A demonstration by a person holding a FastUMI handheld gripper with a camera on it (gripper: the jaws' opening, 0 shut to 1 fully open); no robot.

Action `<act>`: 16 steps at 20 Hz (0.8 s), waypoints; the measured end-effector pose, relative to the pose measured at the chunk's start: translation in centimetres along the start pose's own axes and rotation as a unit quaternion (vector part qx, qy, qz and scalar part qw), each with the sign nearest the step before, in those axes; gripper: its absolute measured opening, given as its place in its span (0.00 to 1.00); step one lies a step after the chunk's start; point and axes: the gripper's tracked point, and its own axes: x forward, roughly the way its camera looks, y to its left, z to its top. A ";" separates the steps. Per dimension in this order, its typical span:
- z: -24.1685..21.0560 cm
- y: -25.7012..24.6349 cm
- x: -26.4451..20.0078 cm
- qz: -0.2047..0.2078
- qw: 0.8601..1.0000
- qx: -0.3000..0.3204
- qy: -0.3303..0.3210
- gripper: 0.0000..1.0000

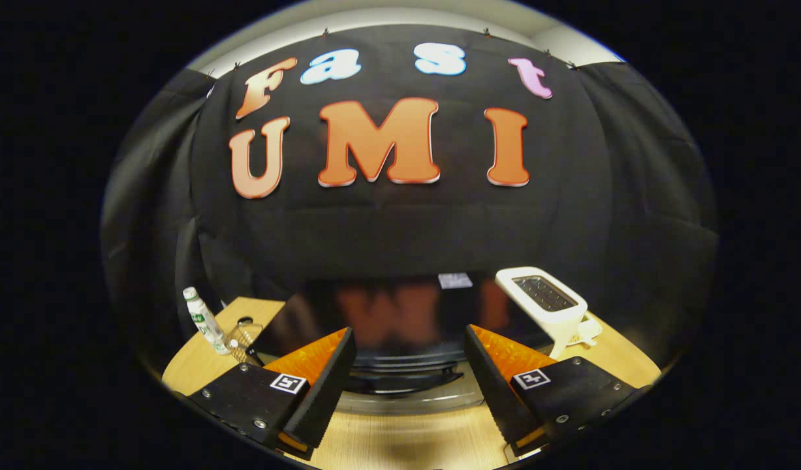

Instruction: Open the toaster oven, put the food inside, and close the toaster oven door.

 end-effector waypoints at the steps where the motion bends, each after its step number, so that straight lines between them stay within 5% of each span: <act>1: -0.6 0.4 0.2 0.001 1.000 -0.007 0.006 0.99; 10: -1.3 1.1 -0.8 0.008 1.000 -0.002 -0.001 1.00; 16: -4.9 0.6 -5.8 0.009 1.000 -0.004 0.021 0.99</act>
